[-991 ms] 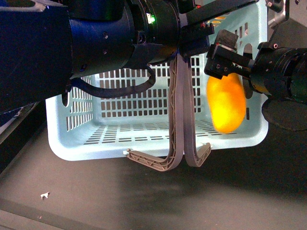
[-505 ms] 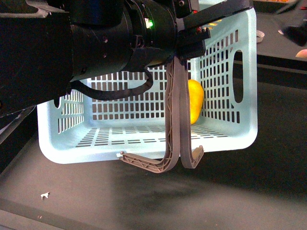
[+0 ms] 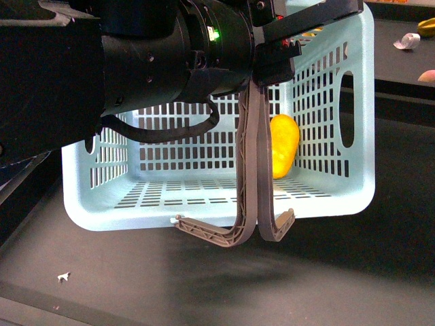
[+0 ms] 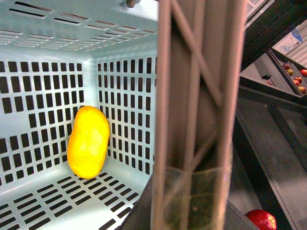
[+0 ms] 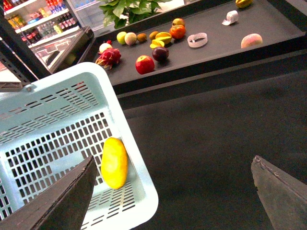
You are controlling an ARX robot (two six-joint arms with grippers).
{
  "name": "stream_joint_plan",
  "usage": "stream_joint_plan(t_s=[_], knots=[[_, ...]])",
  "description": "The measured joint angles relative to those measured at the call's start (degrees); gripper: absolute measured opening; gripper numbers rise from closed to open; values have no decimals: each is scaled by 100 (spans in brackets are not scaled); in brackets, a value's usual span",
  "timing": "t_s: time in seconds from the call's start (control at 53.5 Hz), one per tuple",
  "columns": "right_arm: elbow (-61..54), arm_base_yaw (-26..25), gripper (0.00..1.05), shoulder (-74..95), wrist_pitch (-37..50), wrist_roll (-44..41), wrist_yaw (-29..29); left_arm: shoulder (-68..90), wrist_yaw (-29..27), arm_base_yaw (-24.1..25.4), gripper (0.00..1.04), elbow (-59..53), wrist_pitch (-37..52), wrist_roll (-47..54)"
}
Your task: Pick mango with right arm and hold basket with left
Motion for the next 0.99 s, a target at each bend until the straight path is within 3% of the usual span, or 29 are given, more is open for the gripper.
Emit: stream_joint_plan(t_s=[0.243,0.299,0.393,0.804,0.991], knots=[[-48,-31,95,76,146,-85,-87,0,-15,2,6,0,0,0],[-483,-138,83,363,1567,-811,-535,0,-15,0,6,0,0,4],[-791,-155,69,304,2264,-1478,-612,0,-2,0,6,0,0,7],[-885,-166,1,-1279,1021,-2052,-632,11,-4,0,6,0,0,-15],[-887,-166,2,-1858,492,-2068,-634,11,-11,0,6,0,0,-4]])
